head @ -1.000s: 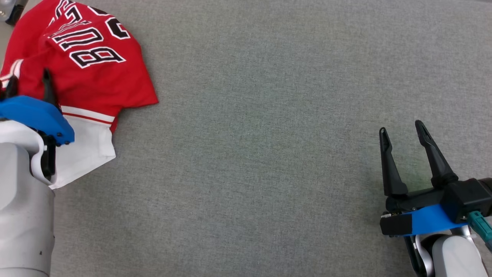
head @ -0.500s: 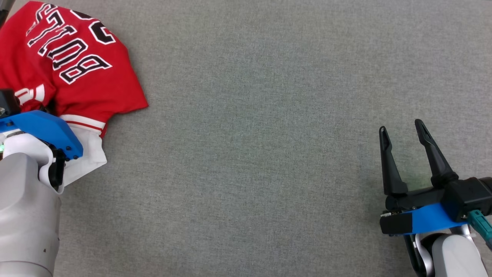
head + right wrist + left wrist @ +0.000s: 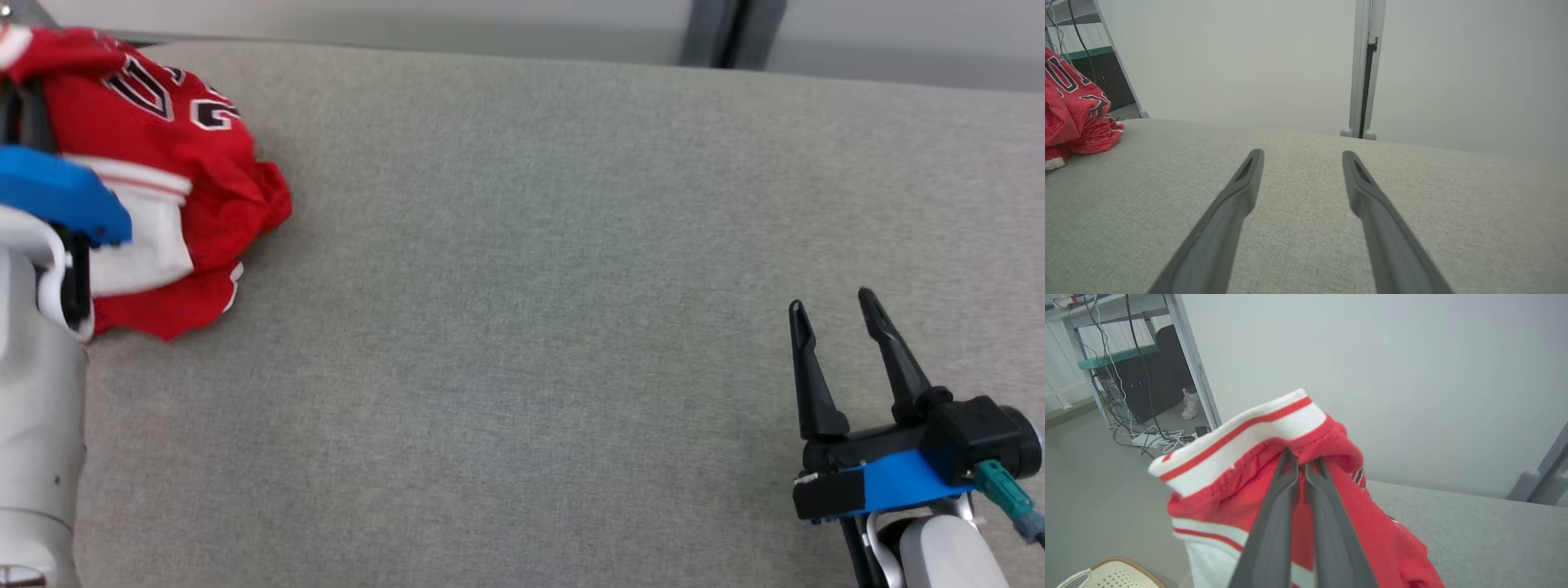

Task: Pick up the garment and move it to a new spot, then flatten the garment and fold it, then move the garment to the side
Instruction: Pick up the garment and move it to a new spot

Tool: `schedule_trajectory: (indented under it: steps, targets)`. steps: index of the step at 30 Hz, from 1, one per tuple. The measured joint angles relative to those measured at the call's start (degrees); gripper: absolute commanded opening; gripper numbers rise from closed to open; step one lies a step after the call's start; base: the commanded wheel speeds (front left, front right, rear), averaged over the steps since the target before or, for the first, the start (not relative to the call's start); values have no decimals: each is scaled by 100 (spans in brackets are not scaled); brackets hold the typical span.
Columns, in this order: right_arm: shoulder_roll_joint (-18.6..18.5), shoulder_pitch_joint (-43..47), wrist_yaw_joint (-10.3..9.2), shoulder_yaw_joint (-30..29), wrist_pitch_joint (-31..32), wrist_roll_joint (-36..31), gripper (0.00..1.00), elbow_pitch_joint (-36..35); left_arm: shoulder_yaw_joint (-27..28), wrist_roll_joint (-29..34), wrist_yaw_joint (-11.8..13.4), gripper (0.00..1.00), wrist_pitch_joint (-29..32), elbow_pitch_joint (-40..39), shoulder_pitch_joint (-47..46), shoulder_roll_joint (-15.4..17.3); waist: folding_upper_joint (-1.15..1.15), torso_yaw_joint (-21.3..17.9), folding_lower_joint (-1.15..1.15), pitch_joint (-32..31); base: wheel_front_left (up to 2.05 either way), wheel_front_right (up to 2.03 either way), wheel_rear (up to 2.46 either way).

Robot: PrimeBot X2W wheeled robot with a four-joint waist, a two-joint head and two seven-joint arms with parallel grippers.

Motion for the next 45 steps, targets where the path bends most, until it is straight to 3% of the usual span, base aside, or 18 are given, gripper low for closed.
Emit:
schedule_trajectory:
  steps: [10,19,24,32,38,45]
  targets:
    - [0,99,1,41,-90,316,100,310,-431,299,-32,0,-162,-1563,-564,24,0,-509,0,-440,0,0,0]
    - [0,113,1,98,-98,624,100,272,-960,401,-66,0,531,-3318,-922,-286,0,-1363,0,-497,0,0,0]
    - [-1,105,1,88,-99,761,100,249,-1314,396,-86,0,886,-3898,-1083,-584,0,-1858,0,-435,0,0,0]
    - [-2,85,1,75,-98,866,100,224,-1867,325,-112,0,992,-3880,-894,-1059,0,-2268,0,-317,0,0,0]
    - [-2,92,0,-24,-98,857,100,191,-2152,212,-84,0,853,-3593,254,-1145,0,-2231,0,-327,0,0,0]
    - [-1,97,1,15,-99,803,100,213,-2223,-68,149,0,578,-3249,1847,-1191,0,-1997,1,-339,0,0,0]
